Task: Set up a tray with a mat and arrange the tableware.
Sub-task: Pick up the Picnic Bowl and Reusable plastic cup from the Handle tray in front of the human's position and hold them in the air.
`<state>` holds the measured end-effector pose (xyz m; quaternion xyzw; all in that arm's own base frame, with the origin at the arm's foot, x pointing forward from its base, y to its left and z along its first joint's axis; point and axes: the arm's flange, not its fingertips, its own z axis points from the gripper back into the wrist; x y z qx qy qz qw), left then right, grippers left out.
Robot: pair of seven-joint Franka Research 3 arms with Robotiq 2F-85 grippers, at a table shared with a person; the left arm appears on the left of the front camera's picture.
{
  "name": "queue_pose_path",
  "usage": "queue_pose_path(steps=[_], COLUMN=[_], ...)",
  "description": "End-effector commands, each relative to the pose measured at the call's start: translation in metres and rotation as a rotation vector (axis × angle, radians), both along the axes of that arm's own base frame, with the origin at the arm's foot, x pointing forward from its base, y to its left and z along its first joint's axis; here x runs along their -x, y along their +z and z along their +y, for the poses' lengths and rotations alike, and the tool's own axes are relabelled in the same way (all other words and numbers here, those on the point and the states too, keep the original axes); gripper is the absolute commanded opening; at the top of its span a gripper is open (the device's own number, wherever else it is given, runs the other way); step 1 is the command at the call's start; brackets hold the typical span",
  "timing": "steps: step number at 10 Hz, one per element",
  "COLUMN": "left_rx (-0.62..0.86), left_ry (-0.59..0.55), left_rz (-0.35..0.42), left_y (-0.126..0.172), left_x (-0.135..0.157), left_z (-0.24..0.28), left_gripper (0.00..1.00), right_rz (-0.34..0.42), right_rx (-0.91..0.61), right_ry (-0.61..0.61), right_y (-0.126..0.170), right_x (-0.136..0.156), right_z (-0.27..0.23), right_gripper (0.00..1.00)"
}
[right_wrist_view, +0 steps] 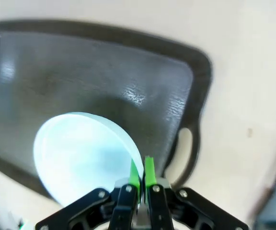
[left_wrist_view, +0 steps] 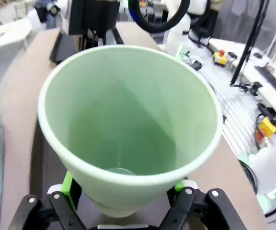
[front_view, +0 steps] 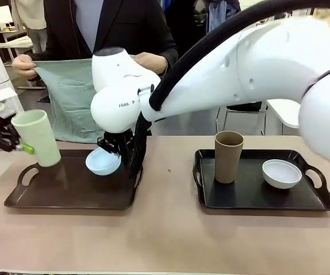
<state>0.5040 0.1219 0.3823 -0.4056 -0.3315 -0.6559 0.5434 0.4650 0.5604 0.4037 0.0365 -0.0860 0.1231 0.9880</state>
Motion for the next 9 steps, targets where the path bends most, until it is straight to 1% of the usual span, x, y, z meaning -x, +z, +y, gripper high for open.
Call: queue_pose_path(steps=[1,2,3,4,5,6,7,8,9], left_rx=[0.034,0.015,0.006,-0.018,-0.029,-0.034,-0.032,-0.017,-0.017], left_ry=[0.003,0.005,-0.009,-0.013,-0.016,-0.008,0.005,-0.024,-0.024], left_rz=[-0.098,-0.123,-0.131,-0.142,-0.139,-0.146,-0.134,-0.159,-0.159], left_y=[0.036,0.057,0.076,0.09,0.096,0.102,0.101,0.104,0.104], left_x=[0.019,0.027,0.031,0.034,0.034,0.044,0.045,0.033,0.033], left_z=[0.001,-0.001,-0.005,-0.01,-0.014,-0.015,-0.011,-0.011,-0.011], left_gripper=[0.0,0.0,0.0,0.0,0.0,0.0,0.0,0.0,0.0], right_rz=[-0.107,-0.147,-0.183,-0.217,-0.236,-0.227,-0.211,-0.215,-0.215], right_rx=[-0.026,-0.047,-0.057,-0.061,-0.068,-0.075,-0.088,-0.059,-0.059], right_ry=[-0.014,-0.012,-0.018,-0.031,-0.042,-0.036,-0.066,-0.017,-0.017], right_y=[0.042,0.066,0.088,0.106,0.115,0.114,0.106,0.138,0.138], right_x=[0.033,0.05,0.063,0.076,0.083,0.087,0.079,0.079,0.079], right_z=[-0.026,-0.032,-0.038,-0.044,-0.05,-0.052,-0.058,-0.04,-0.04], right_gripper=[0.0,0.0,0.0,0.0,0.0,0.0,0.0,0.0,0.0])
